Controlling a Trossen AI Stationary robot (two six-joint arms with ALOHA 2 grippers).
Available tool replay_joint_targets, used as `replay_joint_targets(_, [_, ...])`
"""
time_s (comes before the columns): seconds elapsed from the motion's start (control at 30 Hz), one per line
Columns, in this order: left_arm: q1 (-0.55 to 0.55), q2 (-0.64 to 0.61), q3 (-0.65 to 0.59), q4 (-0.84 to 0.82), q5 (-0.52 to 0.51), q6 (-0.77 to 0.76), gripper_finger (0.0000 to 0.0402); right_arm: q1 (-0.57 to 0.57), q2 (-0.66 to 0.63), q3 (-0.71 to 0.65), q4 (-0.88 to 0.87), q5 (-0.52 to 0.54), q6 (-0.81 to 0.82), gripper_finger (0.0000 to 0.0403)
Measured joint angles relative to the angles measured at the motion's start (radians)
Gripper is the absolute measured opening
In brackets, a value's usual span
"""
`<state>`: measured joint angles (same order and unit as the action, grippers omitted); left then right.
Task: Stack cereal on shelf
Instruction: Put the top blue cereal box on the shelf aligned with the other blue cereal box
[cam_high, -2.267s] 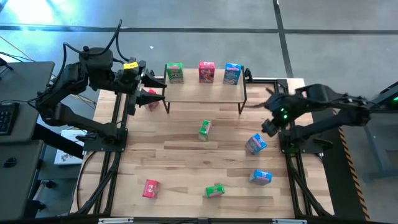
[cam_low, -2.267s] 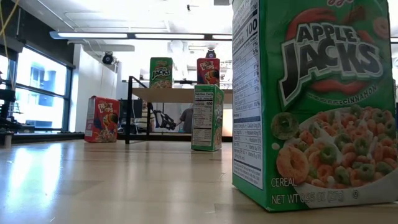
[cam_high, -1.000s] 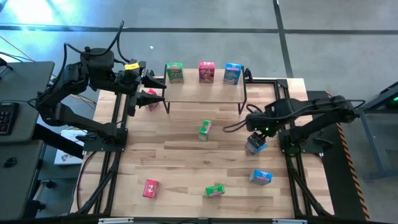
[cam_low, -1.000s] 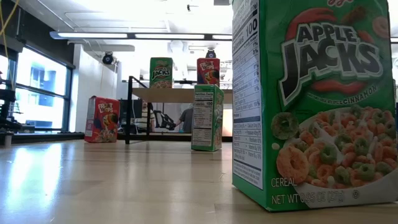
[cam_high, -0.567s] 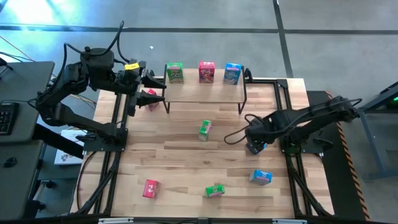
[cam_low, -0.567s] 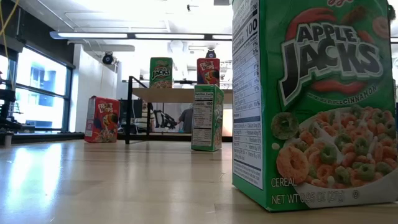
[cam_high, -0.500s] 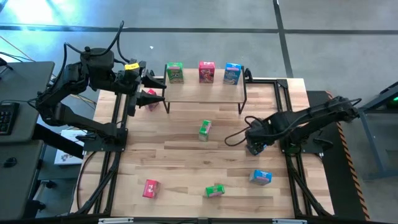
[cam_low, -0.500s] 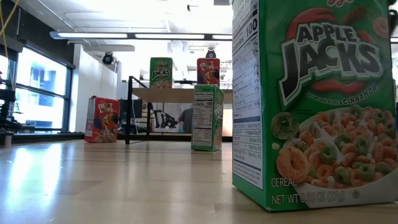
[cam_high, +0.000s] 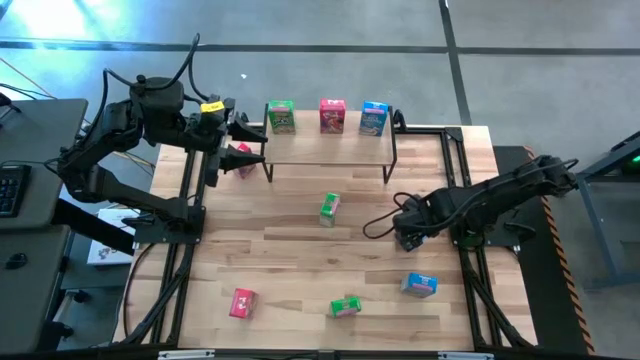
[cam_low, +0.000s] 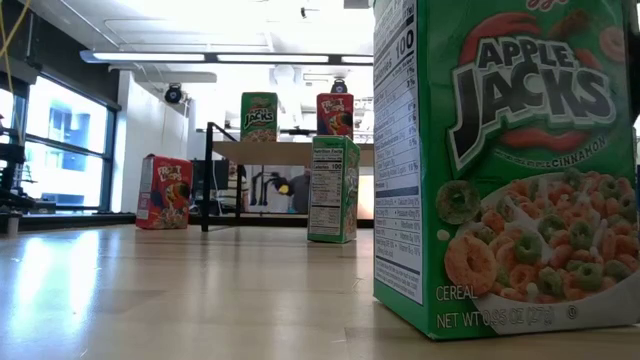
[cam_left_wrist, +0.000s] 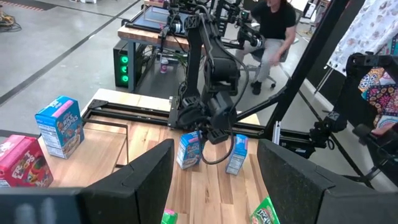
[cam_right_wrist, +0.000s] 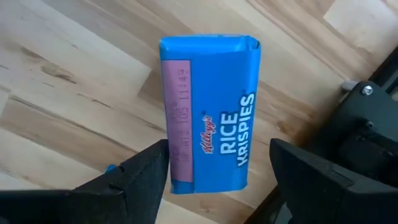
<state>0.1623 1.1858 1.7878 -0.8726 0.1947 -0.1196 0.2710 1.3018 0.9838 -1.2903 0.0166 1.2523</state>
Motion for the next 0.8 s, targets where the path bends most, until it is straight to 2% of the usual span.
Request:
replay_joint_targets(0.13, [0.000, 0.000, 0.000, 0.000, 0.000, 0.000, 0.0223, 0.000, 0.000, -0.004, 0.025, -0.004, -0.001, 0.0243])
replay_joint_targets(0.47, [0.000, 0.000, 0.000, 0.000, 0.000, 0.000, 0.0223, 0.000, 0.000, -0.004, 0.052, -0.010, -0.021, 0.0146])
replay_joint_targets(0.6, [0.000, 0.000, 0.000, 0.000, 0.000, 0.000, 0.0223, 0.000, 0.000, 0.007, 0.056, -0.020, -0.022, 0.0130])
replay_joint_targets(0.8, [0.001, 0.000, 0.000, 0.000, -0.006, 0.017, 0.0223, 0.000, 0.000, 0.111, 0.047, -0.003, -0.034, 0.0126])
